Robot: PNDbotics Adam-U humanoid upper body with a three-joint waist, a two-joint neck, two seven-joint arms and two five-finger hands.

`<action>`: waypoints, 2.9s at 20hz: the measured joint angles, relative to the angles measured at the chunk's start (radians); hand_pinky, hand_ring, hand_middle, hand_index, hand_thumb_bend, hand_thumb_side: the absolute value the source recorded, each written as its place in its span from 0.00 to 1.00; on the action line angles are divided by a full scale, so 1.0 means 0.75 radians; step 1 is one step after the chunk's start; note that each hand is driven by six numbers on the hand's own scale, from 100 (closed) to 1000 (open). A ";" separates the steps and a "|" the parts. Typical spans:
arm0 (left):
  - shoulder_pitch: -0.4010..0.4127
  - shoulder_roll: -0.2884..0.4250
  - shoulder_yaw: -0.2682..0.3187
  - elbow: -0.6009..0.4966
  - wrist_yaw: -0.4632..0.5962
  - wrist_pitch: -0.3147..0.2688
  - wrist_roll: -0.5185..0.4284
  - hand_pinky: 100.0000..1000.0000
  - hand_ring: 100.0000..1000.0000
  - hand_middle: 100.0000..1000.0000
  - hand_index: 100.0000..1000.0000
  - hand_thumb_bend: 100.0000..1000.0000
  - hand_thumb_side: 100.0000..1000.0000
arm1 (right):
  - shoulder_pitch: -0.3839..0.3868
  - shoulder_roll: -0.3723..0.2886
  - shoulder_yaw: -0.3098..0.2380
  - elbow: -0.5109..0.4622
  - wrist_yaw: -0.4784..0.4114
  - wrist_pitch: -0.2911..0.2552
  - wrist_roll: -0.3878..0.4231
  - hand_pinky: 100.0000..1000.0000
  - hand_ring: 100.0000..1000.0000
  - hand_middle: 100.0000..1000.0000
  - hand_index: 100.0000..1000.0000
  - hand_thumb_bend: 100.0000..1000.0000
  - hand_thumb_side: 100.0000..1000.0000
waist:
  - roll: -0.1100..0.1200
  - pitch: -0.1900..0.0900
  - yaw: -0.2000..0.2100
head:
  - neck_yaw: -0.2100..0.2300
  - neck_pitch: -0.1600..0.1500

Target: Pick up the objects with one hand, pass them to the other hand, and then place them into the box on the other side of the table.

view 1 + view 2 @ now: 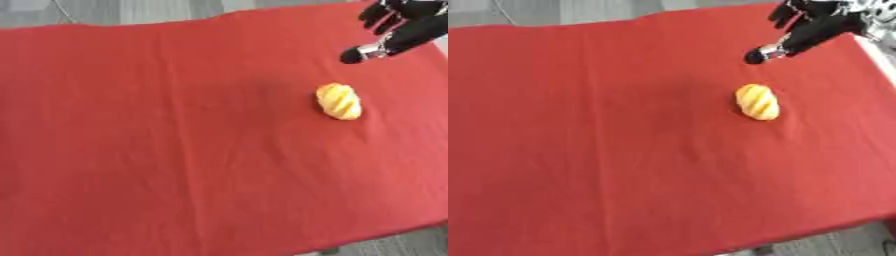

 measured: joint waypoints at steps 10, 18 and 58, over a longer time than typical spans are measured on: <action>0.000 0.000 0.009 0.025 0.000 0.001 -0.005 0.50 0.57 0.59 0.65 0.06 0.00 | 0.014 0.000 0.001 0.000 0.078 0.045 0.092 0.85 0.83 0.77 0.84 0.59 0.31 | 0.000 0.000 0.004 | -0.002 -0.031; 0.008 0.000 0.012 0.024 0.005 0.003 -0.003 0.51 0.57 0.59 0.65 0.04 0.00 | 0.066 0.015 0.027 0.000 0.125 0.088 0.040 0.85 0.82 0.75 0.84 0.58 0.27 | 0.000 0.000 0.012 | -0.009 -0.018; 0.022 -0.002 0.032 0.023 0.030 0.005 0.021 0.51 0.57 0.59 0.65 0.00 0.00 | 0.154 0.103 0.075 0.053 0.203 0.158 -0.063 0.86 0.82 0.76 0.85 0.57 0.25 | 0.003 0.018 0.039 | -0.038 0.037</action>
